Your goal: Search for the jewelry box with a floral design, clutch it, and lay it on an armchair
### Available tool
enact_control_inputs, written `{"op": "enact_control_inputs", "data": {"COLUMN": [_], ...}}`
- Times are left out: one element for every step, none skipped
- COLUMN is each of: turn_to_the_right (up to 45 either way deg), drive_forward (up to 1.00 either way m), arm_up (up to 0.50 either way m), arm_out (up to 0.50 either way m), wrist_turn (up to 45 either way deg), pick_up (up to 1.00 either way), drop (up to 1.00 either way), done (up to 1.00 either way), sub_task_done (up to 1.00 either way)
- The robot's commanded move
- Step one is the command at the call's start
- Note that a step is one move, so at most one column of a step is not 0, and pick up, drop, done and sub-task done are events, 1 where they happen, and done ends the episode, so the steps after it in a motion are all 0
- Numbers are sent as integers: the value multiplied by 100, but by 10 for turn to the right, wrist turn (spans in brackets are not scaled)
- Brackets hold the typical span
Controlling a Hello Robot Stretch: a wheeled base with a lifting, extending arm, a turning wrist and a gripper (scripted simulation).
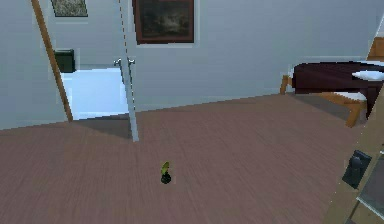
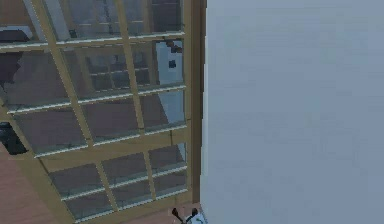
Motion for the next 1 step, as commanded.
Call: {"op": "enact_control_inputs", "data": {"turn_to_the_right": [0], "drive_forward": [0], "arm_up": [0], "arm_out": [0], "wrist_turn": [120], "pick_up": [0], "drop": [0], "done": [0], "sub_task_done": [0]}}
